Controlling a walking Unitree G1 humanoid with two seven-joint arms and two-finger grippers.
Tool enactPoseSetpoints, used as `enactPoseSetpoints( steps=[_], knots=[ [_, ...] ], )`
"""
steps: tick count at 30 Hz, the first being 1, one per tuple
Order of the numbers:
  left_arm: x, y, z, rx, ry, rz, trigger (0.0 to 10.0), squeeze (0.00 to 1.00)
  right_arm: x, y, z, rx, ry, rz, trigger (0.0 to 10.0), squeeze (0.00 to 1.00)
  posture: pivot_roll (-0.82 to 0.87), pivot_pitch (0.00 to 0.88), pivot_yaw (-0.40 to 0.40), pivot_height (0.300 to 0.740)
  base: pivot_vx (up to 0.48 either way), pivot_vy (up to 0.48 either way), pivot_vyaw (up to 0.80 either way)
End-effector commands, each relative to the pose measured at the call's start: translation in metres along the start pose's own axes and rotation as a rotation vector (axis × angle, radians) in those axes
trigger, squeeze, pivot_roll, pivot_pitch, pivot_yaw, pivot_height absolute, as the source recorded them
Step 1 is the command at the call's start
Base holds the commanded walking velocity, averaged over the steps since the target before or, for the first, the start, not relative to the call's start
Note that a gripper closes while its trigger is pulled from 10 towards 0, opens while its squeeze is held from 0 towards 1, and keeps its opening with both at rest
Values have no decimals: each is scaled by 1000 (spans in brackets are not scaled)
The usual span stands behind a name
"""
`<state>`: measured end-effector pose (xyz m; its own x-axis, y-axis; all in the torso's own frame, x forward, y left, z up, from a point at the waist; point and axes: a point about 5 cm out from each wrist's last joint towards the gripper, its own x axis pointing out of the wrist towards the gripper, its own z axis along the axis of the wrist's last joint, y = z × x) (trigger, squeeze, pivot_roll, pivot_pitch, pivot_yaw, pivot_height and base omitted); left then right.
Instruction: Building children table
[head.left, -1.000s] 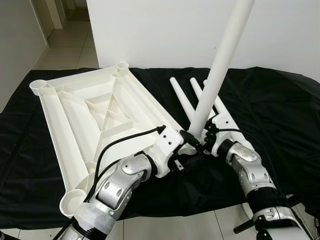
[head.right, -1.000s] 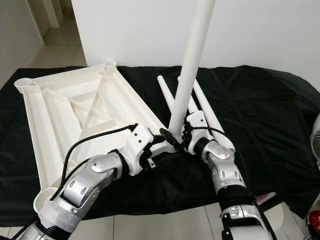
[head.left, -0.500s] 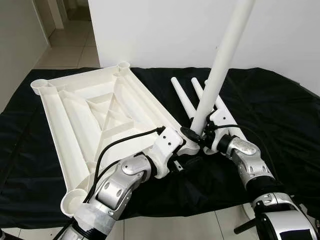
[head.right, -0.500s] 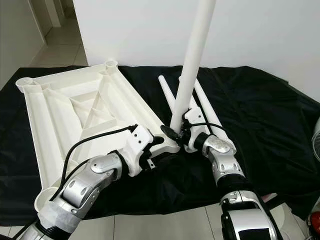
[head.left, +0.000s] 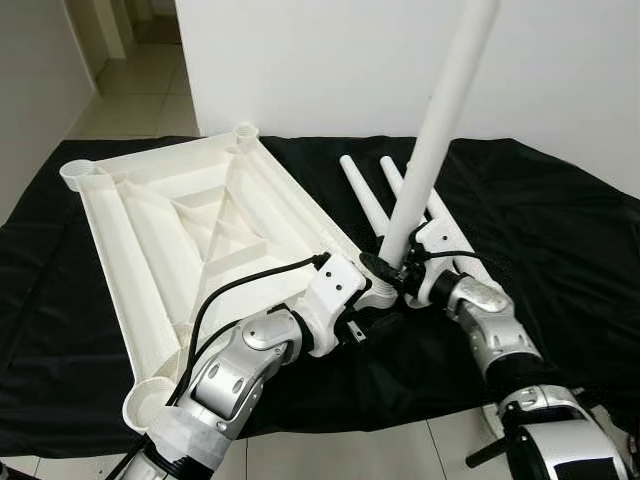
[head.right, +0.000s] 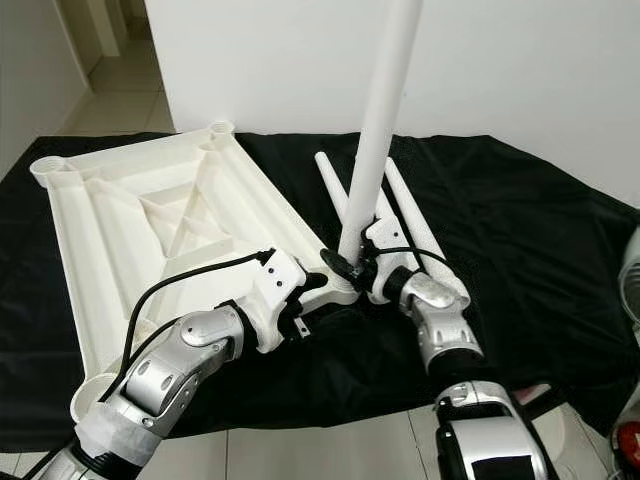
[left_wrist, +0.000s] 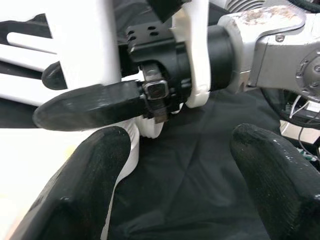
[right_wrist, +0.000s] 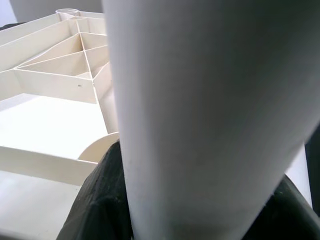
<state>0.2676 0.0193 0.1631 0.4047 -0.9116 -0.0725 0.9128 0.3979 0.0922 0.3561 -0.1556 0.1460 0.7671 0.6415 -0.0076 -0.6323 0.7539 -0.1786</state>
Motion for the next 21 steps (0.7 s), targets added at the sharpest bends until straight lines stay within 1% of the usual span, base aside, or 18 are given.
enactPoseSetpoints(
  steps=[1,2,3,5,6,7,8,10,11,13,14,15,16,18,19,20,21],
  knots=[
    [-1,-1,1,11,3,7,10000,0,-2,4,-17,36,88,-76,10000,0,30,46,-40,740,0,0,0],
    [-1,-1,1,11,3,8,10000,0,0,5,-17,43,87,-113,10000,0,29,44,-44,740,0,0,0],
    [-1,-1,1,11,3,8,10000,0,0,5,-17,43,87,-113,10000,0,29,44,-44,740,0,0,0],
    [-1,-1,1,12,3,9,10000,0,2,7,-17,62,101,-211,10000,0,29,44,-44,740,0,0,0],
    [-1,-1,1,12,3,9,10000,0,2,7,-17,62,101,-211,10000,0,29,44,-44,740,0,0,0],
    [-1,-1,1,12,2,9,10000,0,4,8,-18,101,102,-276,10000,0,28,39,-47,740,0,0,0],
    [-1,0,0,13,2,10,10000,0,5,12,-17,113,97,-330,10000,0,28,36,-49,740,0,0,0],
    [-1,0,0,13,2,10,10000,0,5,12,-17,113,97,-330,10000,0,28,36,-49,740,0,0,0],
    [-1,0,0,15,2,11,10000,0,6,20,-14,137,69,-421,10000,0,25,33,-48,740,0,0,0],
    [-1,1,0,16,2,14,10000,0,6,25,-12,167,46,-482,10000,0,25,33,-48,740,0,0,0],
    [-2,4,0,19,4,23,10000,0,6,33,-11,198,28,-543,10000,0,21,25,-48,740,0,0,0],
    [-2,4,0,19,4,23,10000,0,6,33,-11,198,28,-543,10000,0,21,25,-48,740,0,0,0],
    [-3,7,0,22,5,31,10000,0,5,38,-10,219,17,-598,10000,0,20,22,-48,740,0,0,0],
    [-3,7,0,22,5,31,10000,0,5,38,-10,219,17,-598,10000,0,20,22,-48,740,0,0,0],
    [-4,9,0,25,6,39,10000,0,4,44,-9,239,18,-649,10000,0,20,22,-48,740,0,0,0],
    [-4,9,0,25,6,39,10000,0,4,44,-9,239,18,-649,10000,0,20,22,-48,740,0,0,0],
    [-6,14,0,32,8,49,10000,0,7,55,-5,271,1,-660,10000,0,17,16,-47,740,0,0,0]
  ],
)
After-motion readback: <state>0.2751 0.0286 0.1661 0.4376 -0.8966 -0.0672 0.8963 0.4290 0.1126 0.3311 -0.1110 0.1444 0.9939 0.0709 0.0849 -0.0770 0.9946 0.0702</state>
